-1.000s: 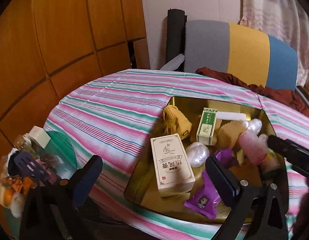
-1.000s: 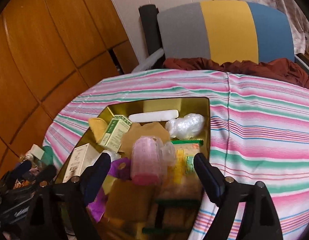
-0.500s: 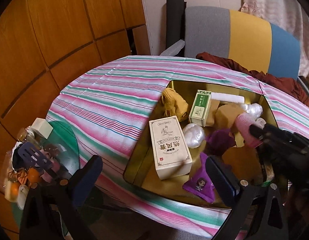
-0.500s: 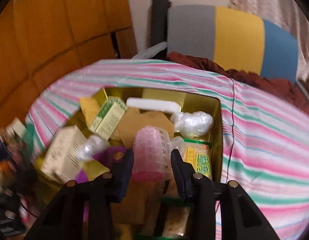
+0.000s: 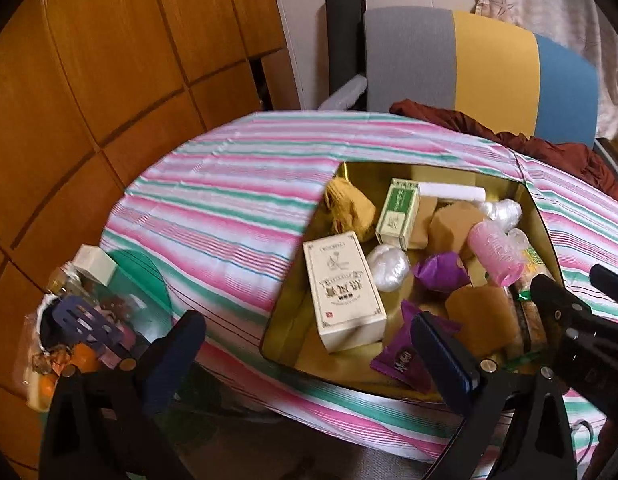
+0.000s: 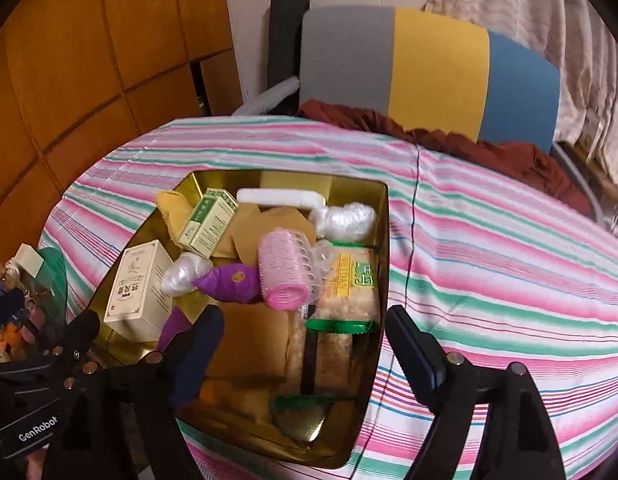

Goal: Organize objects

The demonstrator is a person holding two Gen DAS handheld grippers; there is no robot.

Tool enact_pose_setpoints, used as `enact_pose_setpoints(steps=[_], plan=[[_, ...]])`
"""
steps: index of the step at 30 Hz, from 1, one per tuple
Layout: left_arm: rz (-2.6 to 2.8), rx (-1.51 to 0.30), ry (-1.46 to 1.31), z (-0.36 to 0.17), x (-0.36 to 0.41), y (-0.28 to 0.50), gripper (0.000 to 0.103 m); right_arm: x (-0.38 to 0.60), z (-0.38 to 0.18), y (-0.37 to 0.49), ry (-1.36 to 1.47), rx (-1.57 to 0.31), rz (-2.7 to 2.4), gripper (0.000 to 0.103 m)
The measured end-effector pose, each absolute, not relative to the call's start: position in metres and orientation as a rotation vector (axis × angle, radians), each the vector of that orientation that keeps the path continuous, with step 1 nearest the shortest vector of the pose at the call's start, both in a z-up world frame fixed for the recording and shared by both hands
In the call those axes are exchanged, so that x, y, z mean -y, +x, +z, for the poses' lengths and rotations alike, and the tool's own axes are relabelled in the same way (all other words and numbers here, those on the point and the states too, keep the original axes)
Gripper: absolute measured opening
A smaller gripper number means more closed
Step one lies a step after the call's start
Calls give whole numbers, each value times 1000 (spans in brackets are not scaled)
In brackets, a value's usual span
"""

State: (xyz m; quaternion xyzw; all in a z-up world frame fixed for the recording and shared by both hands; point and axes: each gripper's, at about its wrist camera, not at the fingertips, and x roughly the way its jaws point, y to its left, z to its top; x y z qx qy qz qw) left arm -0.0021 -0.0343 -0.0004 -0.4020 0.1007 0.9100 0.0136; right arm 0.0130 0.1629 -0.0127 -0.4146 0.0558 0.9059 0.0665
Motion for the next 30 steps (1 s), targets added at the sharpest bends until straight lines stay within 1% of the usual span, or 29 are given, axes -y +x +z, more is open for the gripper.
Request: enact_pose_setpoints(steps=[3,10,15,18,24,30], plan=[[2850,-335,-1230,4,36,-2,103,-156,-10,15,-1226,-142,2720,84],[2845,-268,-1284,3,47,-8,103,-154,-12,15,-1248,-166,2658,84],[2845,-285,-1311,-2,47,-12,103,-153,-11,16,-1246,-158,2635,84],[2817,-261,-1334,-5,46,-15,103,-153,-12,15,-1246,-151,2603,84],[2774,-220,-1379,-11,45,-20,103,-159,-12,17,-1243,-208,2608,84],[2761,-217,-1384,-11,43,-20,103,-160,-13,17,-1239,-205,2596,84]])
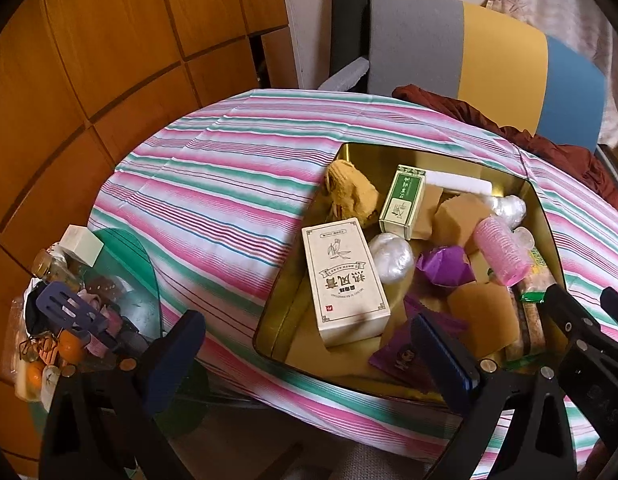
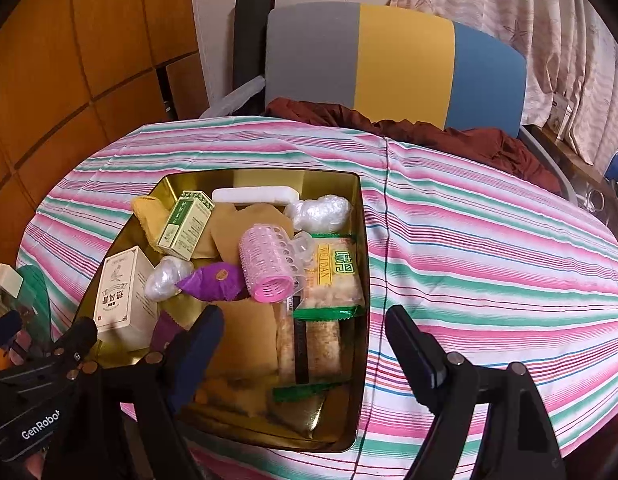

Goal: Organize objects

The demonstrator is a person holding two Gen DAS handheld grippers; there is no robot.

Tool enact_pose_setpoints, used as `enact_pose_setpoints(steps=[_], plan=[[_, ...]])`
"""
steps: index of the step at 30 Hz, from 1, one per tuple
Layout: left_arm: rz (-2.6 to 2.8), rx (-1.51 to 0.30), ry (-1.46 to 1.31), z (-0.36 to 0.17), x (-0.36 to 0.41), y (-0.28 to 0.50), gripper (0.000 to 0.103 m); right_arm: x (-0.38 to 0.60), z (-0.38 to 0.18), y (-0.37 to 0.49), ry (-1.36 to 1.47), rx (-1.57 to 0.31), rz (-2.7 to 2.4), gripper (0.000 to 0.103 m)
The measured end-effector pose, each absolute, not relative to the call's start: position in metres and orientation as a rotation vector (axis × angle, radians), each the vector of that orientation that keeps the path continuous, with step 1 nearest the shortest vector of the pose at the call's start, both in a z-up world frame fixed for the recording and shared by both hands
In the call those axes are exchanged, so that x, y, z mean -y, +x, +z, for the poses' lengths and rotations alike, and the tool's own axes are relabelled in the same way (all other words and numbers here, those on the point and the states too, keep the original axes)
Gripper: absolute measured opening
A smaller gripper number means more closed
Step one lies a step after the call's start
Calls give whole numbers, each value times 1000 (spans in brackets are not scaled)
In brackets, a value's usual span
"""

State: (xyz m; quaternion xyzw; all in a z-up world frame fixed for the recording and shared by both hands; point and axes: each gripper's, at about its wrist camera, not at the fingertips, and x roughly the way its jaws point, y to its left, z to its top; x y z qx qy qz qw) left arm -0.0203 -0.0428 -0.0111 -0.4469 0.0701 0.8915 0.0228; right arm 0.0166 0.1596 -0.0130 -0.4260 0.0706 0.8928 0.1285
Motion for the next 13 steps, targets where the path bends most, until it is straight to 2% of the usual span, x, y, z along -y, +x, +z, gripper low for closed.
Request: enact_pose_setpoints(steps=[13], plan=[[2773,-203,-1364,-10,38,-17,100,-161,-13,16,-1232,-183,2594,84]])
